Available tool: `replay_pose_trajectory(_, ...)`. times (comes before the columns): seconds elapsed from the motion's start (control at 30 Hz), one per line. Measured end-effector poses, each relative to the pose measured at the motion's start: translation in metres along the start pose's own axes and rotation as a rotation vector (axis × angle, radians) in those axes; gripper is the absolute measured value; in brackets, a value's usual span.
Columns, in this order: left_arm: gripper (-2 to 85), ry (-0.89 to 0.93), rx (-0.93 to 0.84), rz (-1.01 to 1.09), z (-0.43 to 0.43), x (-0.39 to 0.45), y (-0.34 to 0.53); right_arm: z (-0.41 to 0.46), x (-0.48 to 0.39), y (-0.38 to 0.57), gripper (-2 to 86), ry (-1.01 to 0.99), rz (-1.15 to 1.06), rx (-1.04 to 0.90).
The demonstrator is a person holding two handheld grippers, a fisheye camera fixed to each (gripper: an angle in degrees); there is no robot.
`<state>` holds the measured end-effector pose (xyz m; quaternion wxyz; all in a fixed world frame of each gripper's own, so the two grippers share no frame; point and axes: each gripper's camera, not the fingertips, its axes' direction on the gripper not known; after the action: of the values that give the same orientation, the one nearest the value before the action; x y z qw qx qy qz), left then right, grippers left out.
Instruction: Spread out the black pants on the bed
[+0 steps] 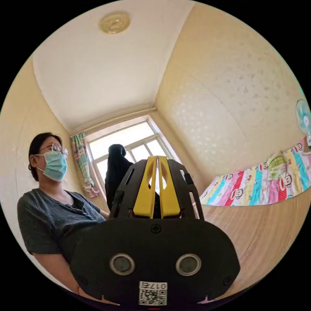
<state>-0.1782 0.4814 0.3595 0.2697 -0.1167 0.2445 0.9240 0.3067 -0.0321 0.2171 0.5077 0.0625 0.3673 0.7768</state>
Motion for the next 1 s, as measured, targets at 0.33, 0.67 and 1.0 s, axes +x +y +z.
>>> replay_pose_trajectory(0.33, 4.5, -0.452, 0.074, 0.315, 0.055, 0.063, -0.015, 0.132, -0.17, 0.117, 27.0, -0.026, -0.273, -0.329)
replay_pose_trajectory(0.67, 4.6, -0.626, 0.007, 0.43, 0.098, 0.104, -0.014, 0.175, -0.278, 0.163, 9.0, 0.832, -0.601, -0.124)
replay_pose_trajectory(1.0, 4.4, -0.619, -0.191, 0.558, 0.018, 0.173, -0.083, 0.1, -0.304, 0.004, 5.3, 0.241, -0.425, -0.001)
